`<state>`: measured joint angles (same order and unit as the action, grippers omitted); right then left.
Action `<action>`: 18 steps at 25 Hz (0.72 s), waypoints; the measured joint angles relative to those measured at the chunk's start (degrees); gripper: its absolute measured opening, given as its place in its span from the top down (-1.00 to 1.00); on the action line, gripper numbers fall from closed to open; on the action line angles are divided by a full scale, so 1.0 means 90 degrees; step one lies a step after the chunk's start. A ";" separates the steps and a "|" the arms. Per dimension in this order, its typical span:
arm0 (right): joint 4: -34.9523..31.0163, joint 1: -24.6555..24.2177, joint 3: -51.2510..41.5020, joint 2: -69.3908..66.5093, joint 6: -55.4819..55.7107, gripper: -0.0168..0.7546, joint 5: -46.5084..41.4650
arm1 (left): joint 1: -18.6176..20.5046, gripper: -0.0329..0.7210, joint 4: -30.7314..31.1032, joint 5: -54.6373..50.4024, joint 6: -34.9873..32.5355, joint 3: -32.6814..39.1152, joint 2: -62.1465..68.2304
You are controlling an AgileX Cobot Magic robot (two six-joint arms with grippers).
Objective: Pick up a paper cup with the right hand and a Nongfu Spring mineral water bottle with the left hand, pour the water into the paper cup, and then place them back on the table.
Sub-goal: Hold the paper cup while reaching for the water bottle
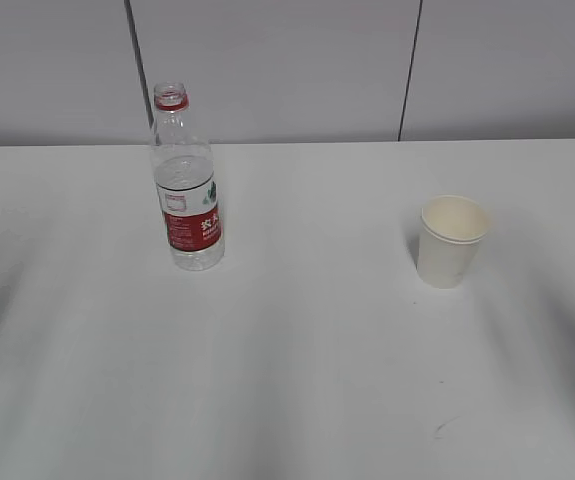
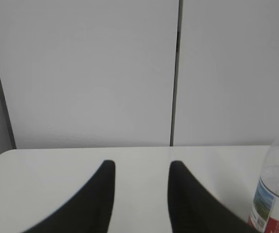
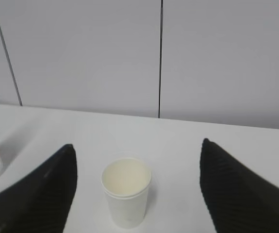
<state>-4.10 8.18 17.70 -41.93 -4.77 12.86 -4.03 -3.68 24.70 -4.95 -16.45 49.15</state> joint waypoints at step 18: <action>0.0402 0.0000 -0.0583 -0.3853 0.0530 -0.57 0.4636 | 0.0000 0.28 0.1029 0.3112 0.0549 0.0000 0.3049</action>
<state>-0.48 8.18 12.45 -76.61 0.00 54.58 -4.03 5.59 52.71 0.00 -16.45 76.59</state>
